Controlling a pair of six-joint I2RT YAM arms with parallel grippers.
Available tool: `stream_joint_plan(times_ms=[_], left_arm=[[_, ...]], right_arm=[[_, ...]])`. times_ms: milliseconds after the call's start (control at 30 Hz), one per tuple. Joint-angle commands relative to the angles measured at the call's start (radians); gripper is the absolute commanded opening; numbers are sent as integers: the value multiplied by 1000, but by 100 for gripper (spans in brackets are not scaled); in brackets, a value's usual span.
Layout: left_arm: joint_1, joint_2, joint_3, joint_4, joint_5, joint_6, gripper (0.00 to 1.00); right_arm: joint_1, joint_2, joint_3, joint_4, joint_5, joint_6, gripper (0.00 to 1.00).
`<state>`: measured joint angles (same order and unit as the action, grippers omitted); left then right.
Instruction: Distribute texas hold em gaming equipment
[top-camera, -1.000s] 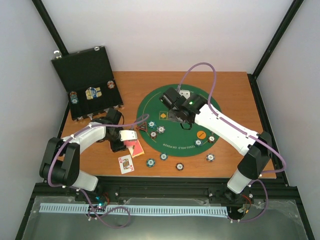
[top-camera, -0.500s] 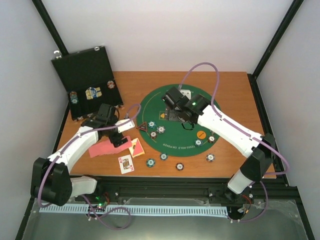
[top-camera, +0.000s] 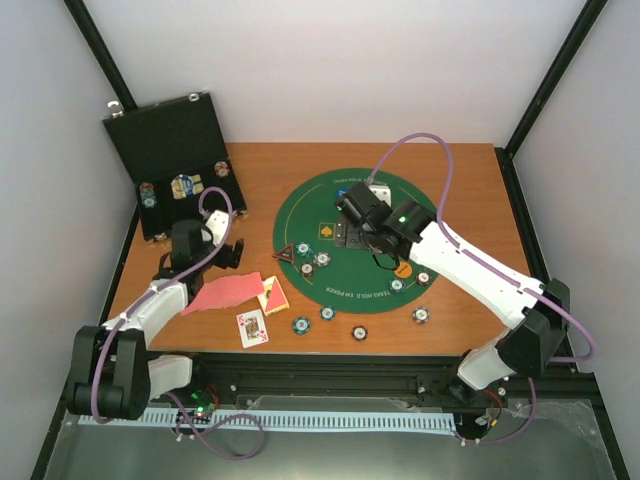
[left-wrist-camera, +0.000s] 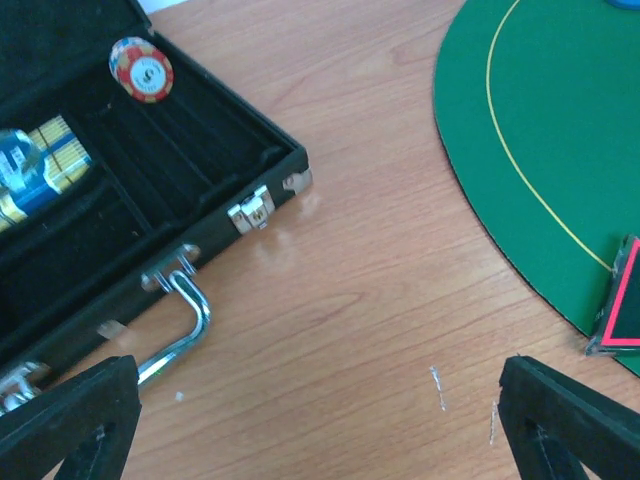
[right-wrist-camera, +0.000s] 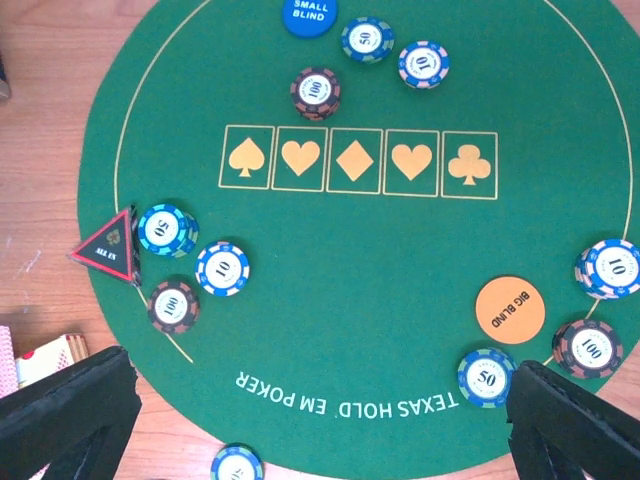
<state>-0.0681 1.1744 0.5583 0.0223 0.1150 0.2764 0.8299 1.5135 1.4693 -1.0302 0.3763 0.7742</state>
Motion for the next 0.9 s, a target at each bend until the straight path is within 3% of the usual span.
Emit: stream_joint_plan(times_ms=[0, 33, 100, 167, 200, 233, 267, 433, 500, 567, 600, 667, 767, 867], left_arm=[[1, 57, -113, 477, -40, -155, 100], [1, 96, -122, 529, -61, -166, 100], [2, 174, -136, 643, -111, -177, 100], [3, 221, -128, 671, -165, -196, 100], [7, 239, -130, 709, -182, -212, 100], [8, 254, -154, 777, -193, -222, 100], [9, 258, -181, 822, -215, -232, 100], [28, 343, -267, 1074, -262, -270, 100], [43, 339, -201, 917, -260, -299, 100], [68, 342, -181, 887, -220, -315, 100], [68, 343, -180, 894, -215, -310, 100], [68, 344, -174, 880, -209, -311, 100], [69, 343, -173, 877, -209, -311, 100], [70, 344, -173, 877, -209, -312, 100]], right_arm=[[-15, -40, -16, 45, 1, -3, 100], [-15, -37, -13, 43, 1, -1, 99], [-16, -26, -4, 37, 2, 0, 81], [-17, -14, 9, 24, 4, 3, 49], [-17, -7, 16, 16, 8, 7, 21], [-17, -1, 24, 5, 14, 16, 5], [-17, 3, 29, -2, 14, 20, 3], [-17, 1, 34, -19, 20, 40, 3], [-17, 7, 46, -39, 19, 41, 3], [-18, 21, 65, -67, 24, 44, 6], [-18, 31, 76, -90, 30, 46, 18], [-18, 42, 83, -102, 30, 47, 55], [-18, 38, 76, -91, 26, 46, 71], [-18, 34, 77, -83, 23, 39, 74]])
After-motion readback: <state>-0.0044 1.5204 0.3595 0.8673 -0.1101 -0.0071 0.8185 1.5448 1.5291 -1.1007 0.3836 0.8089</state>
